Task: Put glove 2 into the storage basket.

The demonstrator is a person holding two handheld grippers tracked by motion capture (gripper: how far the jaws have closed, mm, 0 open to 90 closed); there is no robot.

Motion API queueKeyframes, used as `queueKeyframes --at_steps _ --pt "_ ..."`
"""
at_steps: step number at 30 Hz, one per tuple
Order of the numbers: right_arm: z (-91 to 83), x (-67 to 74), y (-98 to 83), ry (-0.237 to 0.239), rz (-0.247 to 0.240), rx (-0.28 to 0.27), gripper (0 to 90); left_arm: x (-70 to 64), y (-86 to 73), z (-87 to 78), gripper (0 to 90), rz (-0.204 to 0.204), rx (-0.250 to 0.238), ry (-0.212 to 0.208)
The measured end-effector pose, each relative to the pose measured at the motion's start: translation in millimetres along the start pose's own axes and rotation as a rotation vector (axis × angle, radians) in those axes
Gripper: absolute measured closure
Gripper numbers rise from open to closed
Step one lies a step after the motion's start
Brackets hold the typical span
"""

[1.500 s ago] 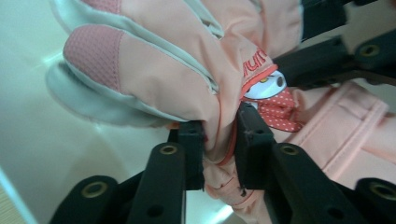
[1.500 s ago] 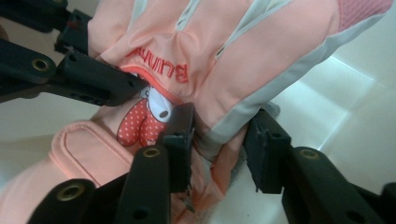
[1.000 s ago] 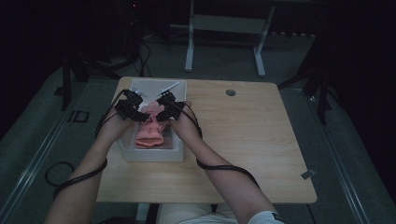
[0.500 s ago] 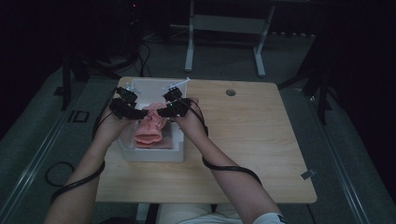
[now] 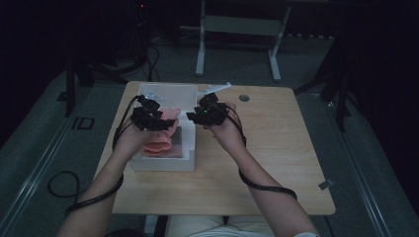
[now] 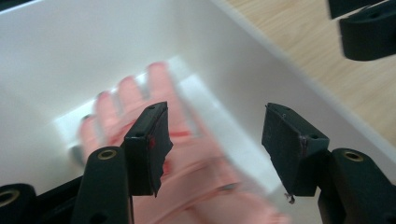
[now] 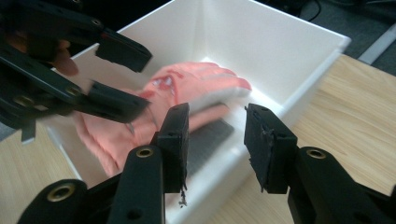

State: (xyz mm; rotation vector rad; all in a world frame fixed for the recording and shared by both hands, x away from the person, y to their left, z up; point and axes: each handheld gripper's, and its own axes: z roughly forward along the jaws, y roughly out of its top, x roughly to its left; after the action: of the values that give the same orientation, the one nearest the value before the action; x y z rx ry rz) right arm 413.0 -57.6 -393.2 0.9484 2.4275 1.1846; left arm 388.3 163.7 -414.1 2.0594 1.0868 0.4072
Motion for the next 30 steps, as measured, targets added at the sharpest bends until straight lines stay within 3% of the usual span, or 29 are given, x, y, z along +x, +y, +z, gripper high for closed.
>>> queueKeyframes --at_steps 6,9,10,11,15,18,23,26,30 --pt "-33.5 -21.5 -25.9 -0.032 0.012 -0.032 58.7 -37.1 5.9 -8.1 40.8 0.043 -0.075 -0.107" --pt "-48.5 -32.1 -40.7 -0.051 0.019 -0.043 56.2 -59.3 10.9 -4.9 40.8 0.077 -0.083 -0.15" --pt "-48.5 -32.1 -40.7 -0.051 0.019 -0.043 56.2 -59.3 10.9 -4.9 40.8 0.077 -0.083 -0.15" --pt "-57.6 -38.8 -52.1 -0.062 0.024 -0.045 53.7 -67.1 12.4 -2.8 40.8 0.091 -0.086 -0.164" --pt "-67.8 -46.8 -67.0 -0.071 0.03 -0.045 51.7 -90.8 16.2 5.1 40.8 0.132 -0.083 -0.209" --pt "-75.1 -52.3 -79.3 -0.079 0.038 -0.042 50.9 -99.9 16.7 8.6 40.8 0.15 -0.081 -0.217" --pt "-82.2 -61.7 -98.7 -0.083 0.041 -0.036 47.6 -127.6 14.7 22.1 40.8 0.203 -0.069 -0.259" --pt "-83.4 -65.7 -109.8 -0.077 0.034 -0.035 45.0 -138.1 11.8 29.1 40.8 0.235 -0.057 -0.275" --pt "-82.6 -69.1 -121.6 -0.077 0.015 -0.022 41.3 -146.8 7.3 36.3 40.8 0.238 -0.055 -0.302"
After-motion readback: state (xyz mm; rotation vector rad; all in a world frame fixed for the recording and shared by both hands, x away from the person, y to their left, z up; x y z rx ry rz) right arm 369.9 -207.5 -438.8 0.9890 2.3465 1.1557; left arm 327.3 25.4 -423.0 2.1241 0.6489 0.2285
